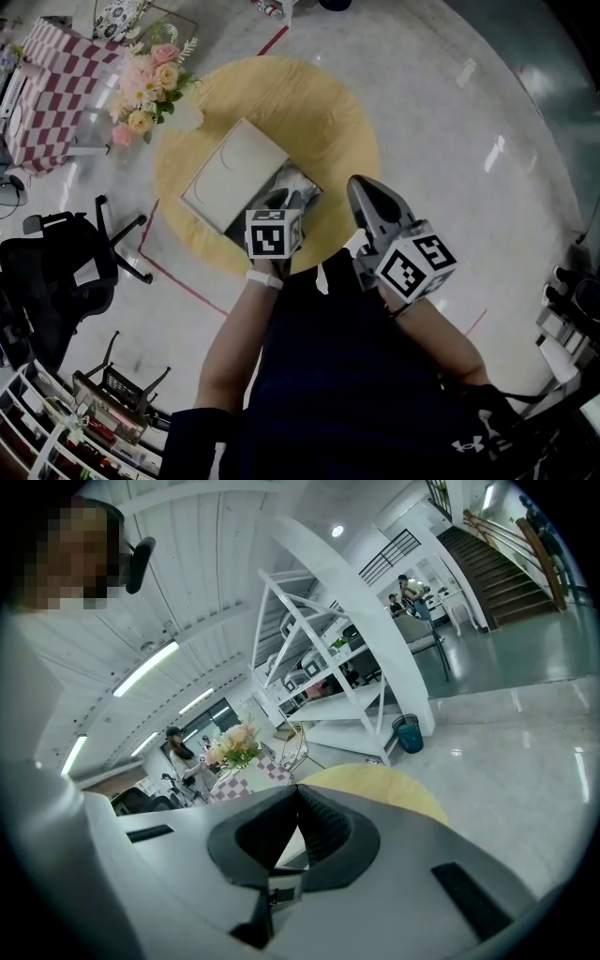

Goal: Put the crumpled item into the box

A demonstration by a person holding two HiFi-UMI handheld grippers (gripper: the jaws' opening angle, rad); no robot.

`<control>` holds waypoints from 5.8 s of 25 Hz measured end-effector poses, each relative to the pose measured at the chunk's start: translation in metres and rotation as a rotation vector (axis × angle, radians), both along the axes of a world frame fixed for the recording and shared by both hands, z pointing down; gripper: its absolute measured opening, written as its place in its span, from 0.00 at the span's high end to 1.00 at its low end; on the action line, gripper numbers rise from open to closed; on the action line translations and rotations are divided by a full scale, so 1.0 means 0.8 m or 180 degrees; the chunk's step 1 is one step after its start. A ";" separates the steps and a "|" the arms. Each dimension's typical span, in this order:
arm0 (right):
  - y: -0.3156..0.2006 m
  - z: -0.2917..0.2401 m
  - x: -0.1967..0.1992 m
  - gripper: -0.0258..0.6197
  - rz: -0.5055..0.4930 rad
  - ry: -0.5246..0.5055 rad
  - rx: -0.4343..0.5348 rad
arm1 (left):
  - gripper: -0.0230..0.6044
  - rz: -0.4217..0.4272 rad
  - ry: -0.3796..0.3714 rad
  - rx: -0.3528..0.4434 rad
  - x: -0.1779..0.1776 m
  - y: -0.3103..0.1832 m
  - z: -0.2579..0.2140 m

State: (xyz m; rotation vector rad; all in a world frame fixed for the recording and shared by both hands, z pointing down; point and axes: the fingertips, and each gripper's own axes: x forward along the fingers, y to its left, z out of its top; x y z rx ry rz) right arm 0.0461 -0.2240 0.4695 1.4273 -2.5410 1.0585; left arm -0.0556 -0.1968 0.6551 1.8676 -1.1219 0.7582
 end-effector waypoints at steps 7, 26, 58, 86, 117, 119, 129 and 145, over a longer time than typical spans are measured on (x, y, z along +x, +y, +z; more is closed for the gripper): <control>0.015 -0.013 -0.009 0.95 -0.0079 -0.0028 0.0078 | 0.83 -0.0183 0.0247 0.0390 -0.005 0.000 -0.069; 0.059 -0.069 -0.037 0.95 -0.0348 -0.0063 0.0470 | 0.84 -0.0501 0.0558 0.1590 -0.051 0.038 -0.274; 0.081 -0.199 -0.068 0.95 -0.0543 0.0152 0.1560 | 0.93 -0.0460 0.0326 0.2859 -0.066 0.073 -0.440; 0.076 -0.259 -0.080 0.95 -0.0562 0.0211 0.2093 | 0.93 -0.0572 0.0267 0.3264 -0.068 0.059 -0.488; 0.054 -0.263 -0.089 0.95 -0.0672 0.0225 0.2170 | 0.93 -0.0556 0.0165 0.3250 -0.070 0.031 -0.485; 0.054 -0.262 -0.089 0.95 -0.0680 0.0224 0.2163 | 0.93 -0.0562 0.0162 0.3242 -0.070 0.031 -0.484; 0.058 -0.261 -0.087 0.95 -0.0708 0.0221 0.2151 | 0.93 -0.0553 0.0162 0.3204 -0.065 0.034 -0.479; 0.060 -0.256 -0.079 0.95 -0.0695 0.0211 0.2100 | 0.93 -0.0566 0.0174 0.3163 -0.060 0.038 -0.473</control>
